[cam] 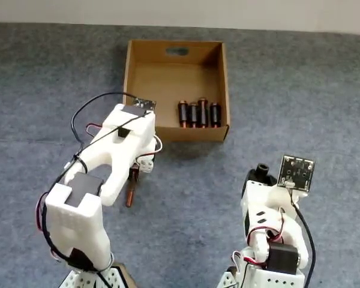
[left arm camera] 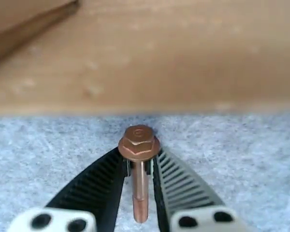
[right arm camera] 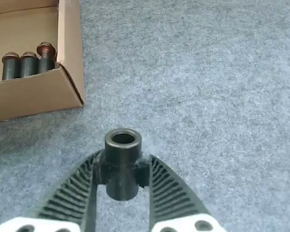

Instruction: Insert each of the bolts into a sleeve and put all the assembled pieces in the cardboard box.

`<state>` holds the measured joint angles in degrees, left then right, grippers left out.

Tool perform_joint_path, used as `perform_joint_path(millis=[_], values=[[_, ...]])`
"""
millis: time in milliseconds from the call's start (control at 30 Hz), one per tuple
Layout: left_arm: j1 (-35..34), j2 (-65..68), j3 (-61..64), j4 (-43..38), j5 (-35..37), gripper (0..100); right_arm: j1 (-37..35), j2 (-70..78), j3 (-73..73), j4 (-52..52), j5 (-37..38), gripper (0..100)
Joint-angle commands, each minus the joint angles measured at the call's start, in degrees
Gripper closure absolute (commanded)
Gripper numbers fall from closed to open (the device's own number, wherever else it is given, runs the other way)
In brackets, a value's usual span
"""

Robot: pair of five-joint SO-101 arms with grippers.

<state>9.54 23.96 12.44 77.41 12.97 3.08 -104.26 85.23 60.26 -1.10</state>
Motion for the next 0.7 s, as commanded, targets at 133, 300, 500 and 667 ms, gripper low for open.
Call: perform_joint_path(millis=[133,300,500,667], values=[[-0.5,-21.0,5.2,3.4,-0.3,99,0.0,-0.5,-2.0,0.4,-0.2,99.3],[-0.6,-37.6,12.4,3.5,-0.4,99,-0.6,-0.5,-7.6,0.5,-0.2,99.3],[-1.0,-50.2,14.9,3.5,-0.1,99,-13.2,-0.5,-8.9,-3.0,0.0,98.9],[-1.0,-58.9,13.0,2.5,0.0,99,-24.2,-0.4,-3.9,-14.0,0.0,98.9]])
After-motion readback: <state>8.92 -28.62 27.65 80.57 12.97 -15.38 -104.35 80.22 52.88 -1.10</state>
